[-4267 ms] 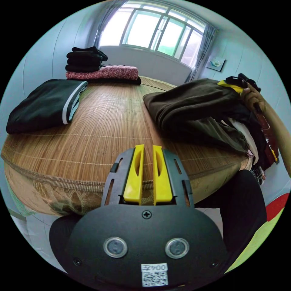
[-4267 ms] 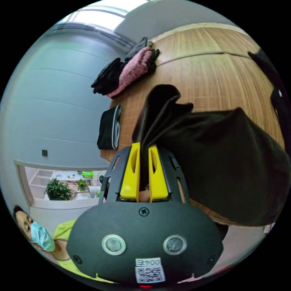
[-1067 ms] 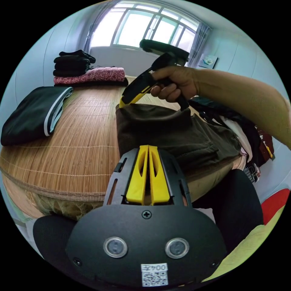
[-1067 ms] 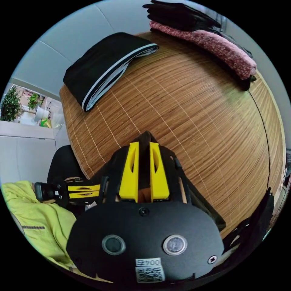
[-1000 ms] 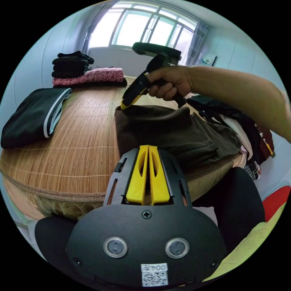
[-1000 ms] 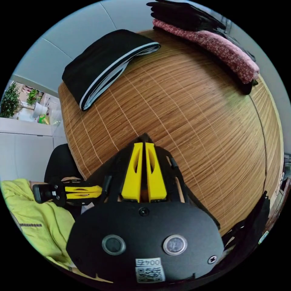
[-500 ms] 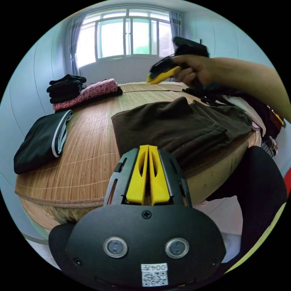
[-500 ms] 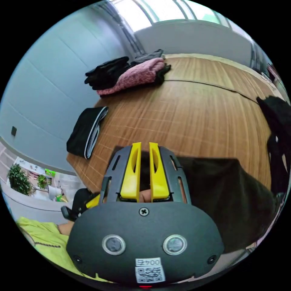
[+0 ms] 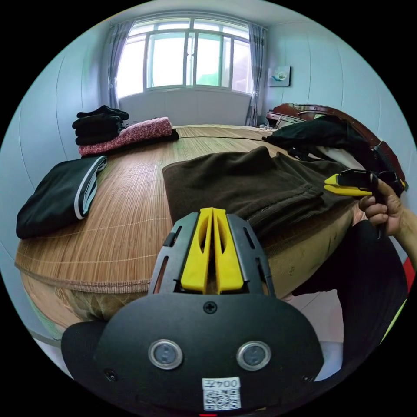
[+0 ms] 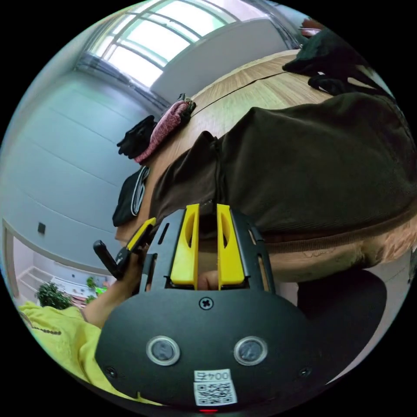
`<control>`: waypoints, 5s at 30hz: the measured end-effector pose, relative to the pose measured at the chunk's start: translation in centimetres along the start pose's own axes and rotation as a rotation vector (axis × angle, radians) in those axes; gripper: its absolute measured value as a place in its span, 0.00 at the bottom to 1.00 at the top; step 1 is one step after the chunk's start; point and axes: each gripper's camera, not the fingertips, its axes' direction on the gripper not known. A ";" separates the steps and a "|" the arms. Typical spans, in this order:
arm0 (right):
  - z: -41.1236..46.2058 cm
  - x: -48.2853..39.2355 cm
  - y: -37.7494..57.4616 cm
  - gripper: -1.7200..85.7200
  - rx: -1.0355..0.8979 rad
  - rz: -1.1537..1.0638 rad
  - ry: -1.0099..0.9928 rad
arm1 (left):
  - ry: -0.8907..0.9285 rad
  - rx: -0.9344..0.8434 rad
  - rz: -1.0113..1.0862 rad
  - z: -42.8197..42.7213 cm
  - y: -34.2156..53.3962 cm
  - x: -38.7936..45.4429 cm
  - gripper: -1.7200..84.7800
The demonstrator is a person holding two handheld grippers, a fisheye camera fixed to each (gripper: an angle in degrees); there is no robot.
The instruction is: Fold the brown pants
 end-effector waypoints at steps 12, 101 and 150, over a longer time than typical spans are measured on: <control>-0.6 3.8 1.6 0.13 0.011 0.023 0.006 | 0.039 -0.068 -0.009 0.7 -1.4 -0.5 0.03; -0.6 -2.1 2.6 0.01 0.002 -0.279 0.176 | 0.435 -0.082 0.128 0.0 -10.4 5.4 0.02; 17.7 -35.6 17.4 0.19 -0.004 -1.236 0.614 | 0.375 -0.342 -0.259 7.6 -16.1 -11.9 0.02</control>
